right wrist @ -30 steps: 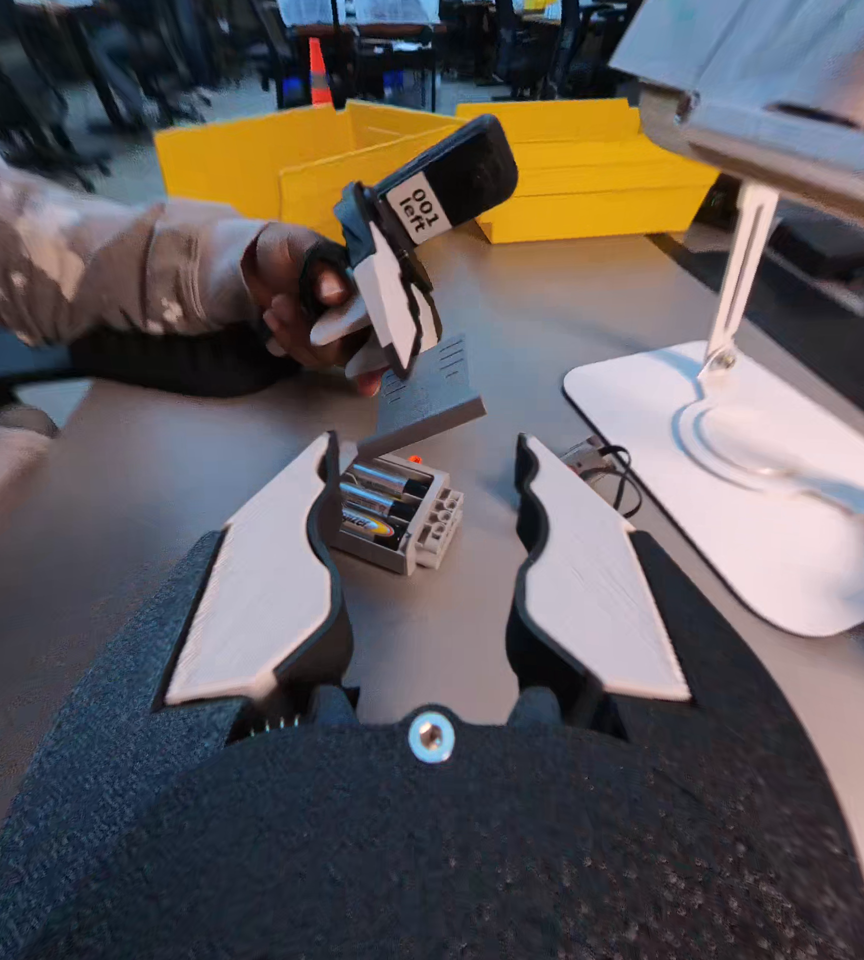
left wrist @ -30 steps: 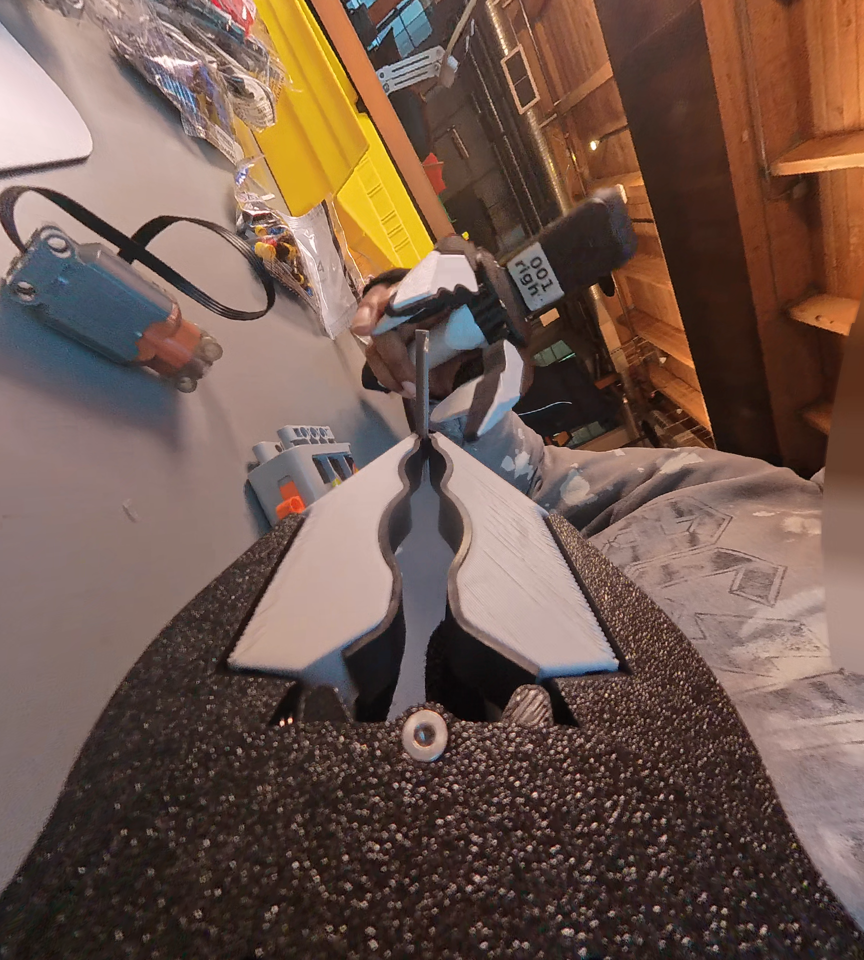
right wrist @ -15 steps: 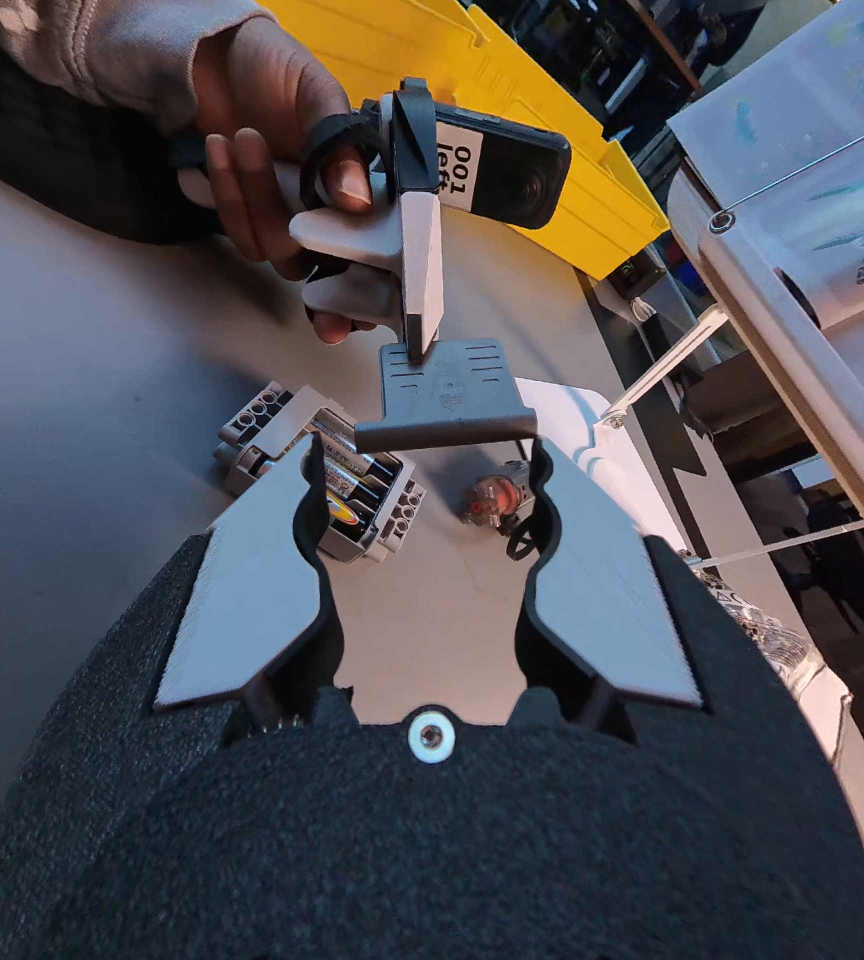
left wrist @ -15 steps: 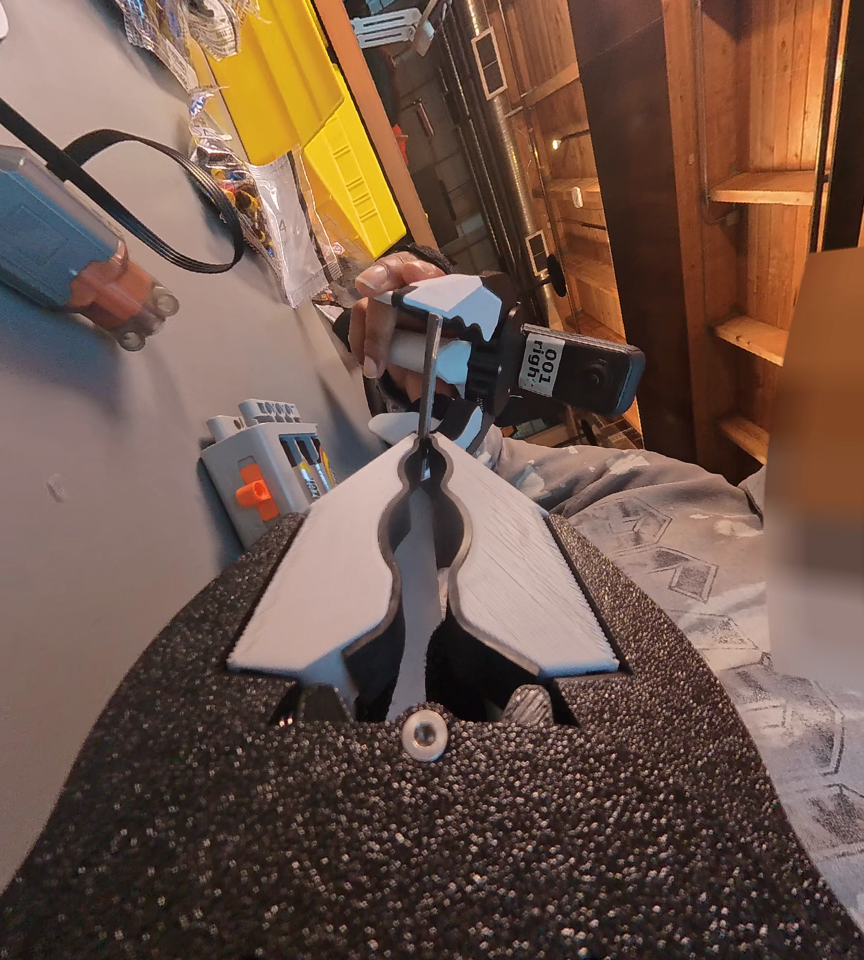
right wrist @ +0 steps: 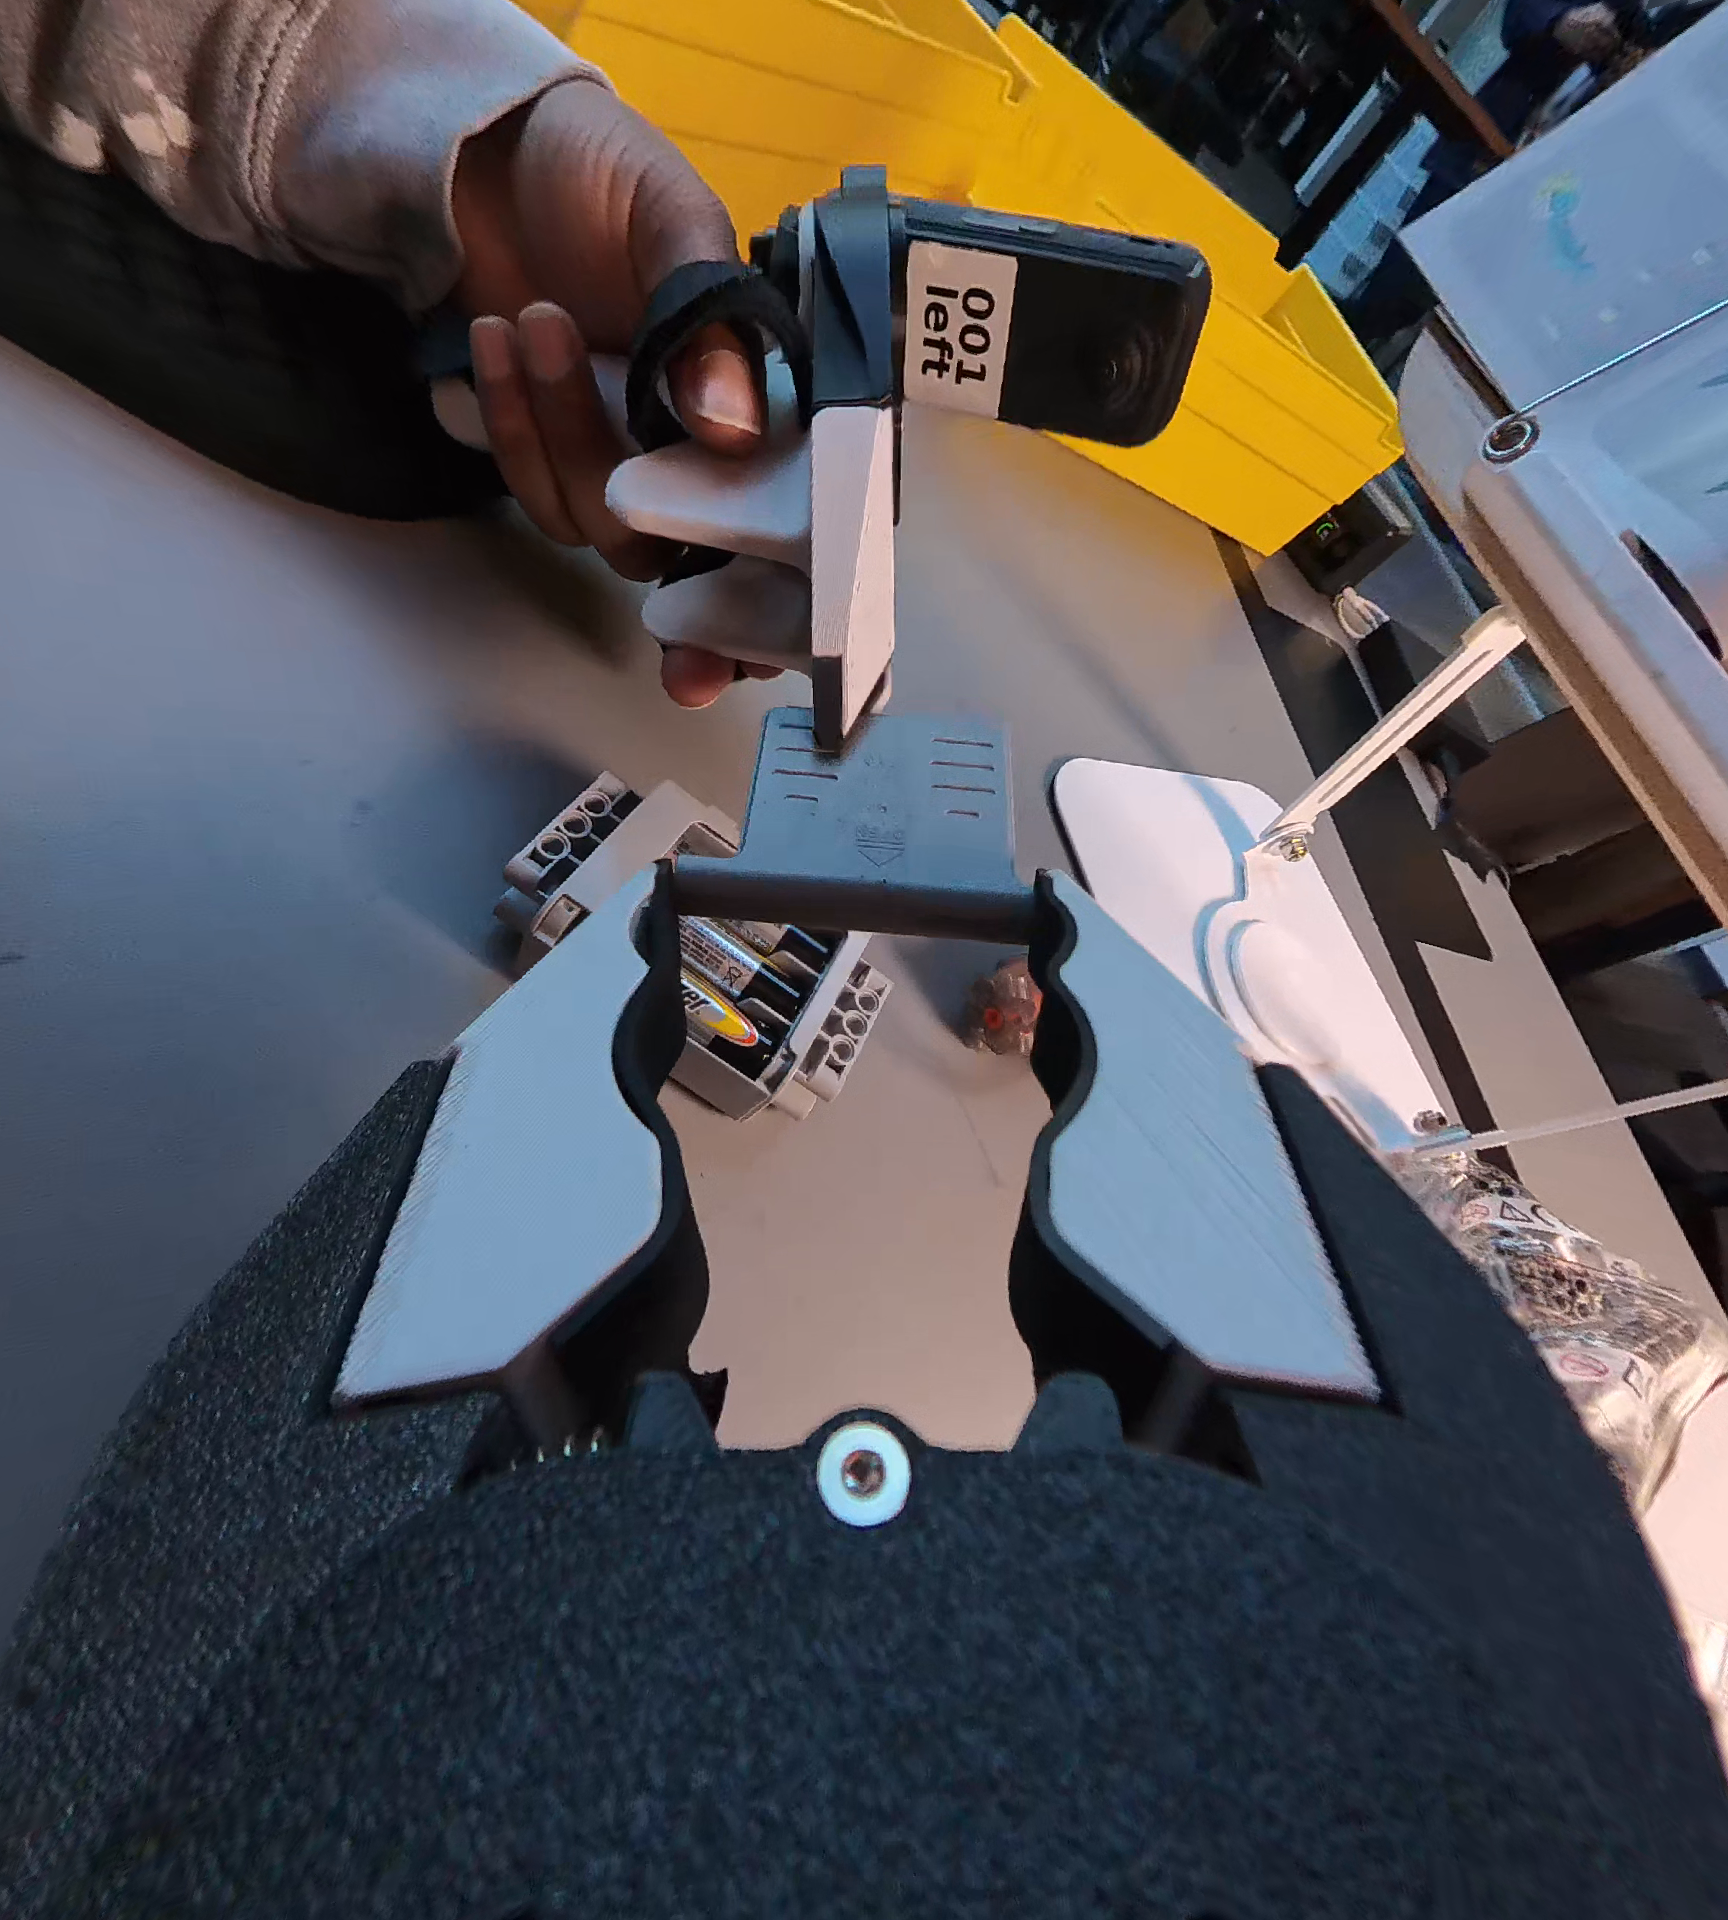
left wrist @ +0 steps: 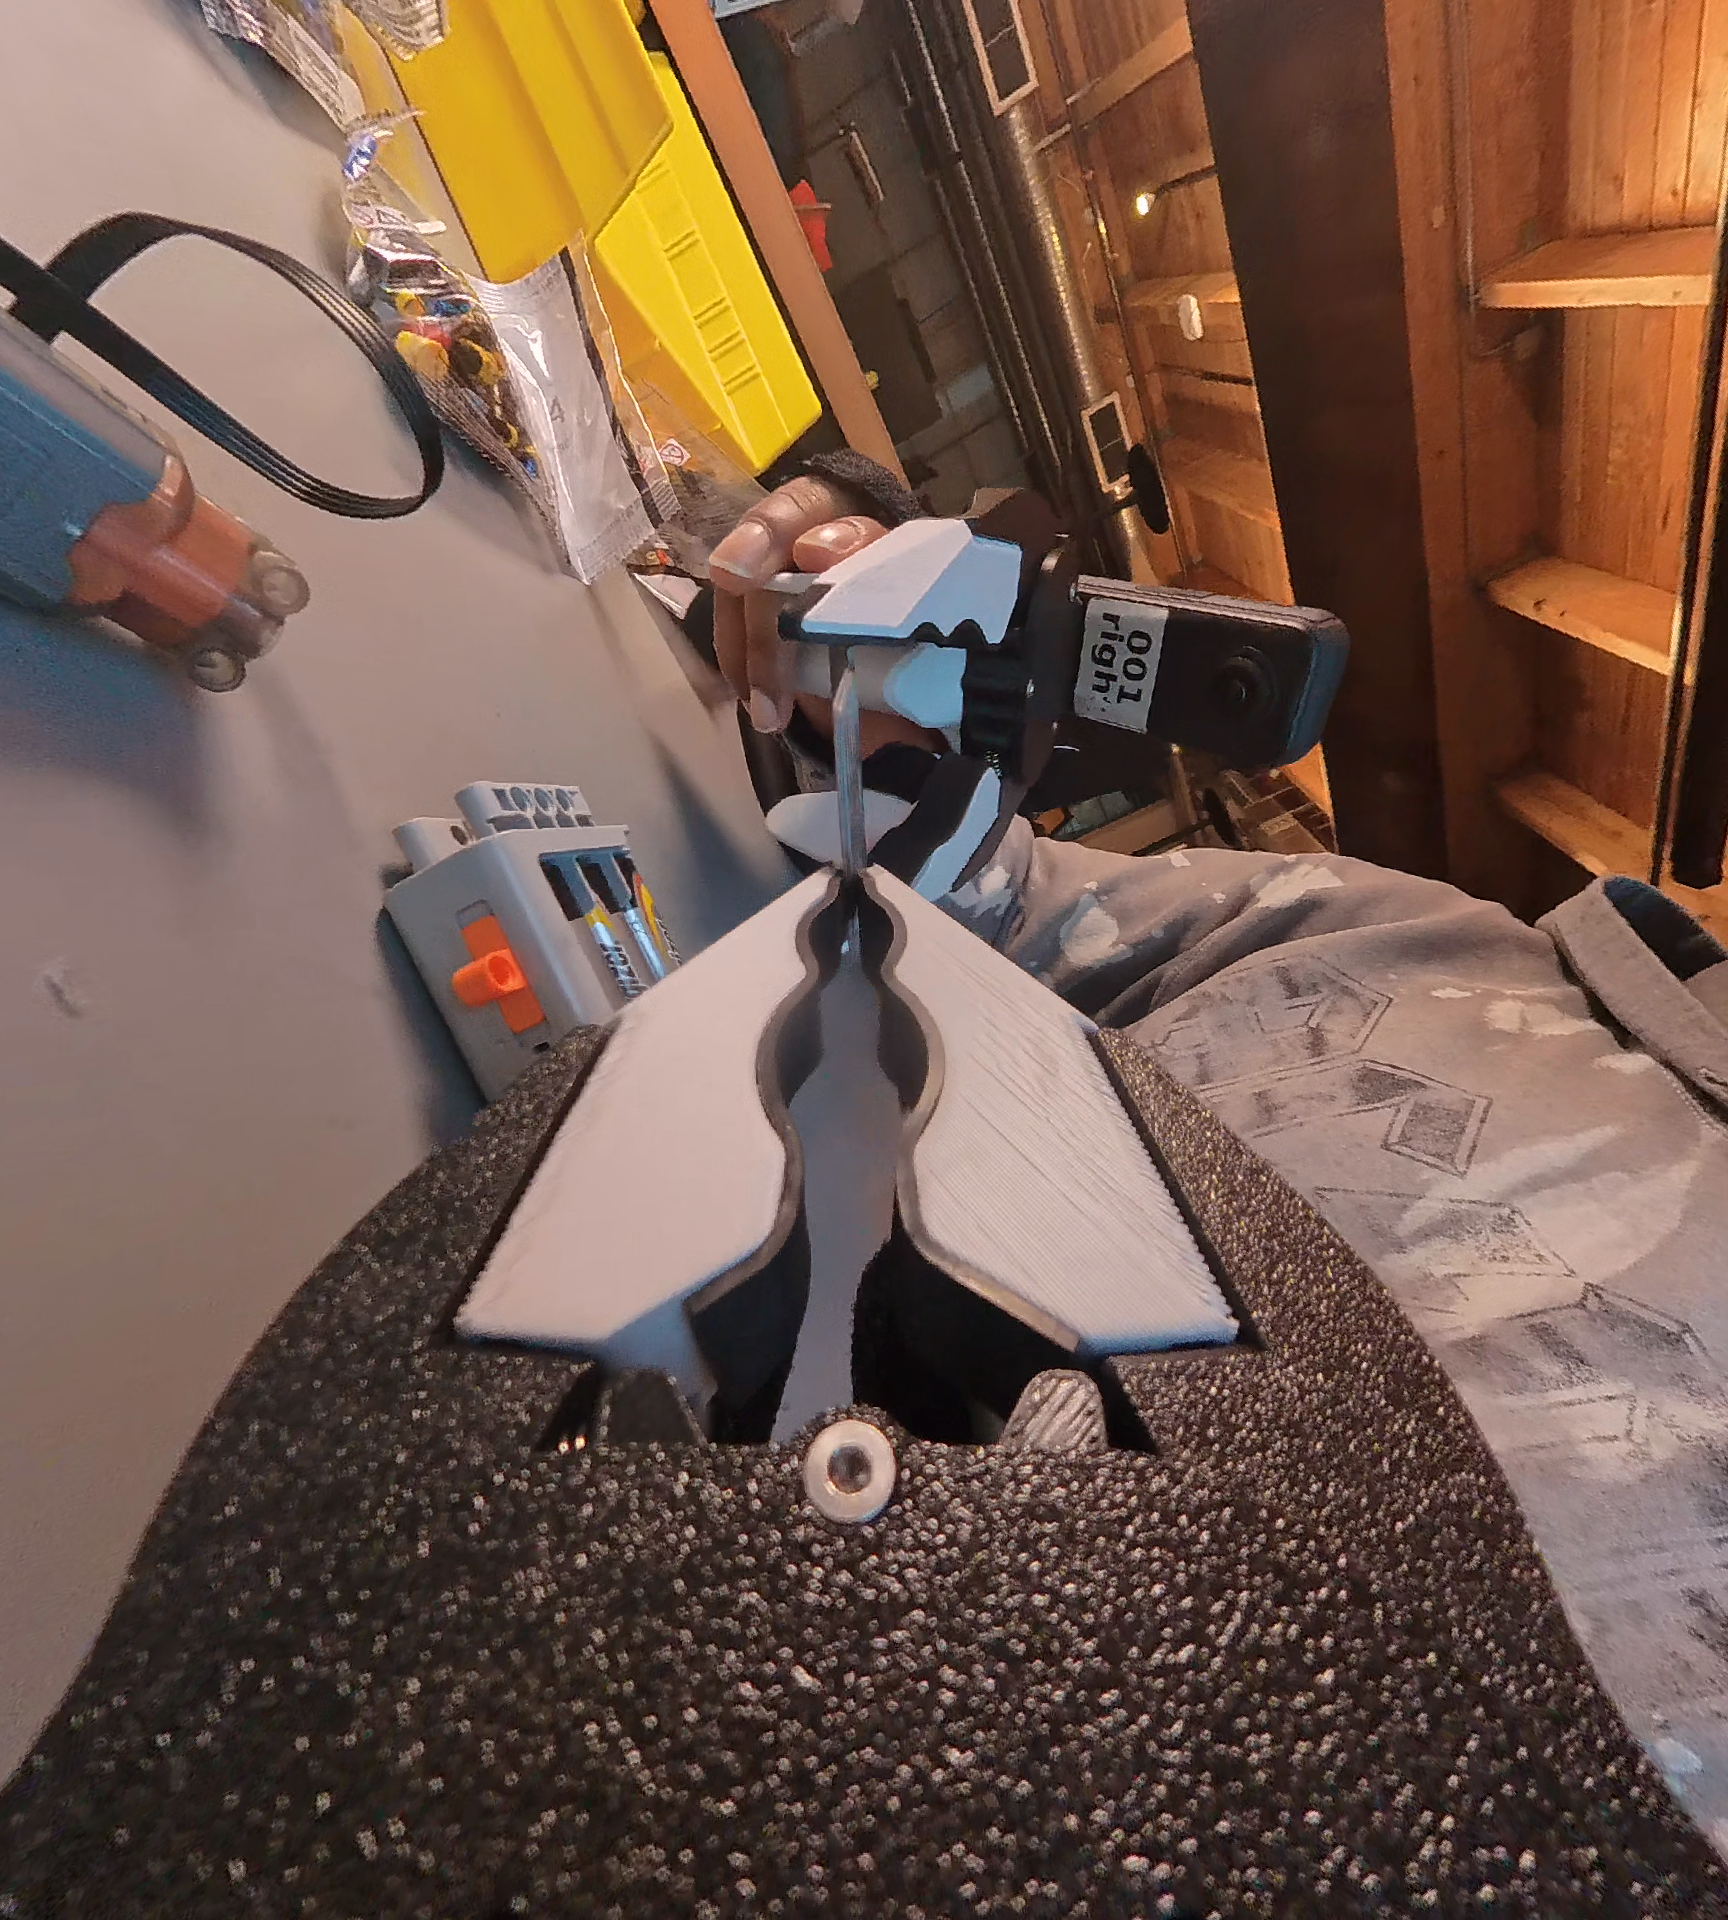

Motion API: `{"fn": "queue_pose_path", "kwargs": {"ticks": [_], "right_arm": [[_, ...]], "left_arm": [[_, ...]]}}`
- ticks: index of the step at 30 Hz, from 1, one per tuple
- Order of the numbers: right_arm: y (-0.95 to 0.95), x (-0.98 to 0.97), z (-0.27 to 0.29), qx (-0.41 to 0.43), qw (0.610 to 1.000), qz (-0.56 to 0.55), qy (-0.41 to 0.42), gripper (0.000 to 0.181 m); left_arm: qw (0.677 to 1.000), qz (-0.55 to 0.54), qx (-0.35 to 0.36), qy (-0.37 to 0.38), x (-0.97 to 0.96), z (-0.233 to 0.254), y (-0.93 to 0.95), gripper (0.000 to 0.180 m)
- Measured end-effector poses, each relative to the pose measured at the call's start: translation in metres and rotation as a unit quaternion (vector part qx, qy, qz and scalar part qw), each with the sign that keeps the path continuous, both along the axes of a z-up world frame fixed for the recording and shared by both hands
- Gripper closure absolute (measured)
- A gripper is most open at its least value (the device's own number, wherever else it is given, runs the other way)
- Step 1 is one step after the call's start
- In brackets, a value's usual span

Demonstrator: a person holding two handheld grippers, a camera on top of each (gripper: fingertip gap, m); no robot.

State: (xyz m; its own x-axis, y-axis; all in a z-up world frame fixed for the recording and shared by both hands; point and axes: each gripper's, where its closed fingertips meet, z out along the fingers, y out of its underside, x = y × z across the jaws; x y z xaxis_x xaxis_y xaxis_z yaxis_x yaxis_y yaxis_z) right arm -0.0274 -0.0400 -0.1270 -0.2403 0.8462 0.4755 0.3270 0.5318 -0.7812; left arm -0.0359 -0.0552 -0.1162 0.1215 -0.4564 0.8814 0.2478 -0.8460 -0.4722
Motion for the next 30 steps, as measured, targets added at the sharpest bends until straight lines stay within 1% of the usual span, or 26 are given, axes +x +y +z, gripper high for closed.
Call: {"fn": "queue_pose_path", "kwargs": {"ticks": [3, 7, 10, 14, 16, 19, 21, 25, 30], "right_arm": [[0.003, 0.000, 0.002, -0.036, 0.999, -0.011, -0.002, 0.115], [0.020, 0.002, 0.000, -0.105, 0.992, -0.068, -0.024, 0.114], [0.030, 0.011, -0.010, -0.144, 0.981, -0.121, -0.050, 0.114], [0.023, 0.029, -0.029, -0.201, 0.963, -0.159, -0.087, 0.114], [0.011, 0.035, -0.032, -0.230, 0.955, -0.162, -0.095, 0.114], [-0.006, 0.036, -0.035, -0.260, 0.945, -0.173, -0.098, 0.114], [-0.016, 0.032, -0.040, -0.259, 0.943, -0.180, -0.107, 0.114], [-0.020, 0.023, -0.053, -0.222, 0.946, -0.194, -0.135, 0.114], [-0.018, 0.021, -0.055, -0.217, 0.941, -0.205, -0.158, 0.114]], "left_arm": [[0.998, 0.023, 0.049, 0.040, -0.003, 0.001, 0.005, 0.177], [0.983, 0.086, 0.119, 0.114, -0.023, 0.004, 0.018, 0.162], [0.965, 0.113, 0.143, 0.187, -0.038, -0.003, 0.024, 0.151], [0.951, 0.085, 0.176, 0.240, -0.038, -0.007, 0.017, 0.132], [0.938, 0.060, 0.197, 0.280, -0.033, -0.015, 0.011, 0.127], [0.909, 0.028, 0.217, 0.354, -0.028, -0.038, 0.007, 0.125], [0.902, 0.003, 0.213, 0.376, -0.023, -0.050, 0.002, 0.125], [0.902, -0.033, 0.194, 0.384, -0.019, -0.063, -0.008, 0.128], [0.904, -0.047, 0.196, 0.378, -0.015, -0.062, -0.013, 0.134]]}}
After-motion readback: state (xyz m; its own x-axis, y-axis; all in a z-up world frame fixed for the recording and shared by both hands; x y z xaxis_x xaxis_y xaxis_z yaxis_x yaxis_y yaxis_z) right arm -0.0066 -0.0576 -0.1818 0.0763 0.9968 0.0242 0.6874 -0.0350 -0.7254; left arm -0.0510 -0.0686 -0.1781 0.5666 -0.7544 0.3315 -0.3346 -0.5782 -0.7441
